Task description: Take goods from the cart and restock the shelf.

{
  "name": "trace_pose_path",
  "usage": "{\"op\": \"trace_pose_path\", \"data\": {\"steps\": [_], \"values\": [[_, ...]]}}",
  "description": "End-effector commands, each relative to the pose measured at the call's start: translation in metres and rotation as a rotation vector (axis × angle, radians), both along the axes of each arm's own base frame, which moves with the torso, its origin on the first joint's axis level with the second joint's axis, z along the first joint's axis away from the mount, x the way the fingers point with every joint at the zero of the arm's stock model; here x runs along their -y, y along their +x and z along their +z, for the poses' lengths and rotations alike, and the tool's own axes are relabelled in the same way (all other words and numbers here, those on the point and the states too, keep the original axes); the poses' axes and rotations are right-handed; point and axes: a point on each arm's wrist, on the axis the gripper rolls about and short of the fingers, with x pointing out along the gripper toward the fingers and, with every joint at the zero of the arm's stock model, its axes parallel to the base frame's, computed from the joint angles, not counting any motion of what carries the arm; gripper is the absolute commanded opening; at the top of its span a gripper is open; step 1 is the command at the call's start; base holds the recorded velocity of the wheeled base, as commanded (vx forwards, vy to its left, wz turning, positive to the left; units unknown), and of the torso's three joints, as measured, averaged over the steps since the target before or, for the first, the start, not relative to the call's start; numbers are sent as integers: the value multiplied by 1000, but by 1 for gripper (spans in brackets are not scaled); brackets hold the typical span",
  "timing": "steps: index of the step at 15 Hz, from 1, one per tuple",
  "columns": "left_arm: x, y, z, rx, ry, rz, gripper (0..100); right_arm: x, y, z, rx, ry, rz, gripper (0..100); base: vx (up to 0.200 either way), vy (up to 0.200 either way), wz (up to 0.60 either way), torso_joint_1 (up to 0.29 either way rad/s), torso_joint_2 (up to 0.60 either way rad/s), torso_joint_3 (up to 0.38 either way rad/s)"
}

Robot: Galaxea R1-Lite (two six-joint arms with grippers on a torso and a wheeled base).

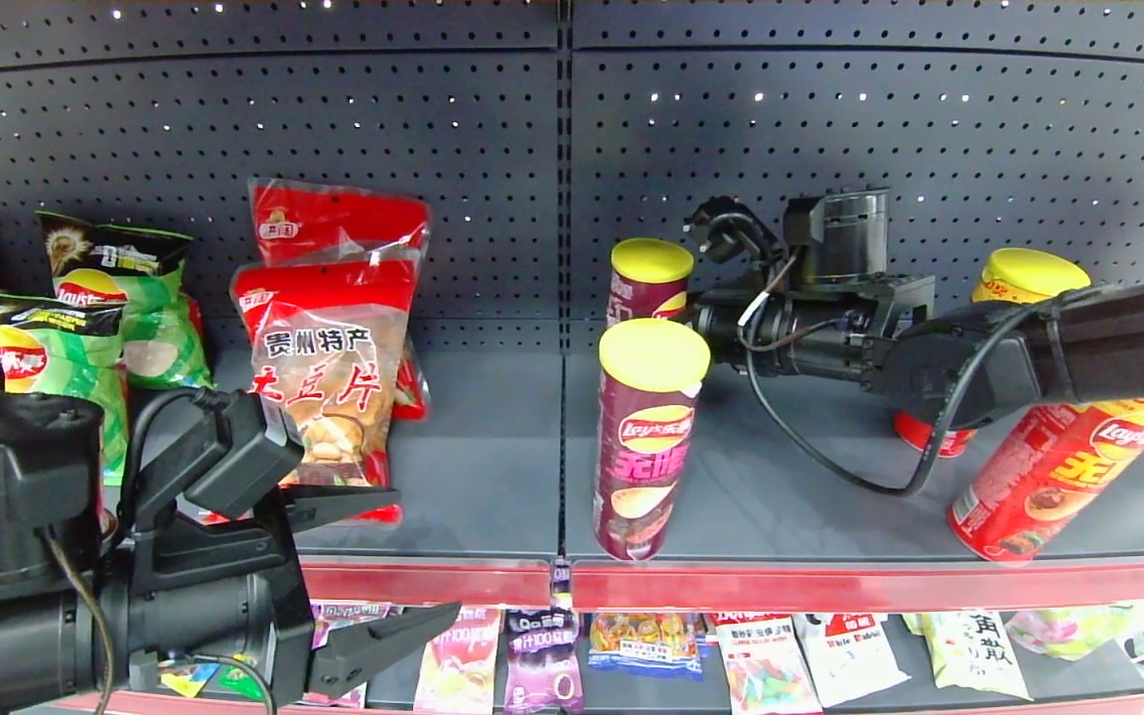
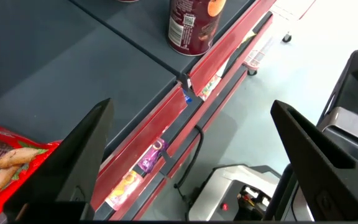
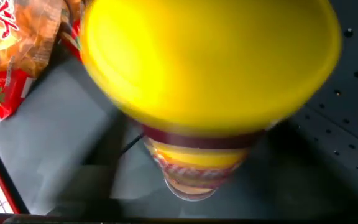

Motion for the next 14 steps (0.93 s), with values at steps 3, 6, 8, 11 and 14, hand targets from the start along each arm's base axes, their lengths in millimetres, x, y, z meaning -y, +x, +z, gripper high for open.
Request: {"op": "trace_pose_path", "data": {"steps": [3,6,8,11,14], "values": [[1,1,-1,-5,2,0,100,11,-18,16,23,2,-36,100,0,0,0,0,0,0],[2,4,0,0,4,4,100,30,-42,19,10,-27,-114,100,0,0,0,0,0,0],[5,11,1,0,8,12,100,49,-62,16,-6,-52,-175,100,0,0,0,0,0,0],[9,19,-1,-12,16,13,100,67,-86,17,-11,-58,-202,100,0,0,0,0,0,0],[14,32,-1,-14,36,49,100,84,-121,15,-13,-58,-205,100,0,0,0,0,0,0]]}}
